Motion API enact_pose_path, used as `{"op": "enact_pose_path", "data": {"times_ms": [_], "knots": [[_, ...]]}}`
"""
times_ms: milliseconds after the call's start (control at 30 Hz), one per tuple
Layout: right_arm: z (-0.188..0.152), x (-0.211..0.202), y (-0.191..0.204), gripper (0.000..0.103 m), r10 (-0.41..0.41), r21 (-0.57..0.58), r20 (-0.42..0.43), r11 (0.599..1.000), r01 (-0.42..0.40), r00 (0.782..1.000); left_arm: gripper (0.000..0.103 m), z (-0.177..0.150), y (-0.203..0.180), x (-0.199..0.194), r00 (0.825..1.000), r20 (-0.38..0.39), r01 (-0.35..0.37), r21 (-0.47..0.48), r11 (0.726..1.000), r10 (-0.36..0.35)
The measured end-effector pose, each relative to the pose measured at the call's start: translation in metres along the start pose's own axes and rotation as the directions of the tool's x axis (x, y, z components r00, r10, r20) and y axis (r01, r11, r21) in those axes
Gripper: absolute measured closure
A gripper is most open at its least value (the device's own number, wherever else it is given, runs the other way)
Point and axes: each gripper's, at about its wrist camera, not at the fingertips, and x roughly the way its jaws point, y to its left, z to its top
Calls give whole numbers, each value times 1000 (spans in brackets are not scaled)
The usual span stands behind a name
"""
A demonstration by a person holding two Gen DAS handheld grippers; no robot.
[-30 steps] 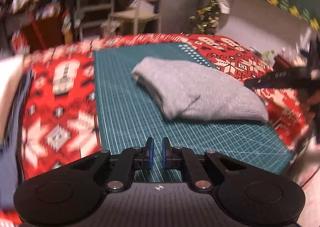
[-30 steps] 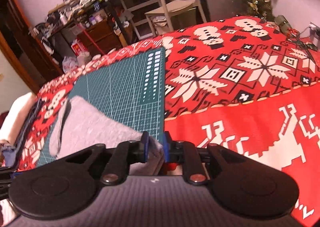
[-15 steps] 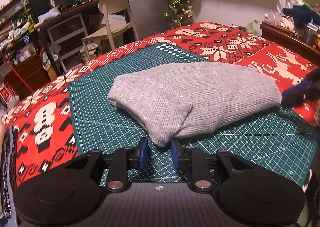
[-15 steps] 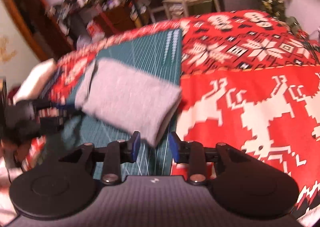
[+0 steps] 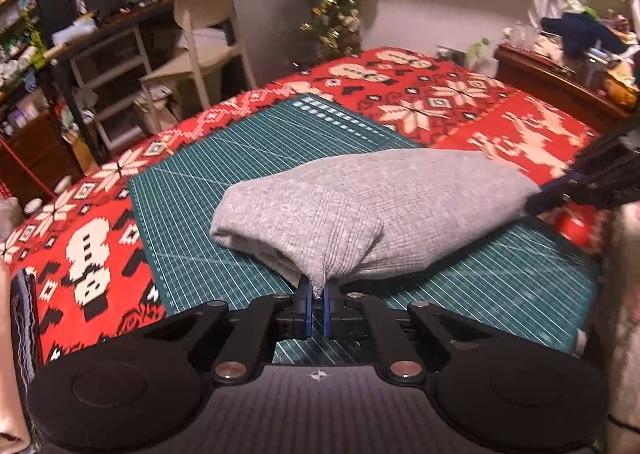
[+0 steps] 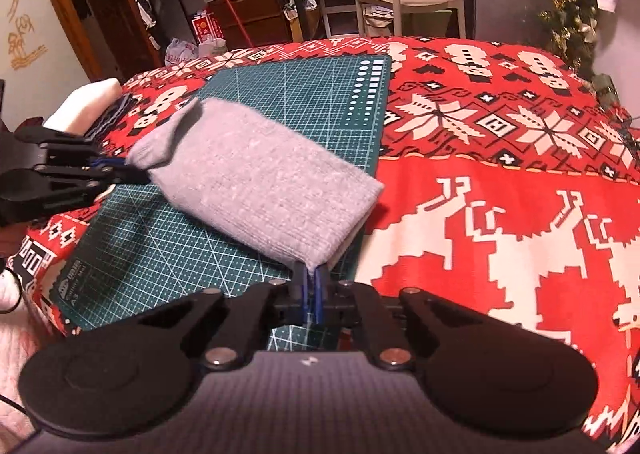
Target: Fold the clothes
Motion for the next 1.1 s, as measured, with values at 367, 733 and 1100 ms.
{"op": "enact_pose_path", "data": {"times_ms": [367,733,1100], "knots": [[0,2,-12,97,32,42,-26,999,-31,999,91,-14,19,7,988,-63,123,-190,974,-137],[17,-30,-31,92,65,122,62,990,-72,996,68,-22,66,0,974,58,219,-479,850,-218],[73,2,-8,92,159,96,112,981,-170,981,99,-23,124,42,944,193,321,-736,596,-269]]}}
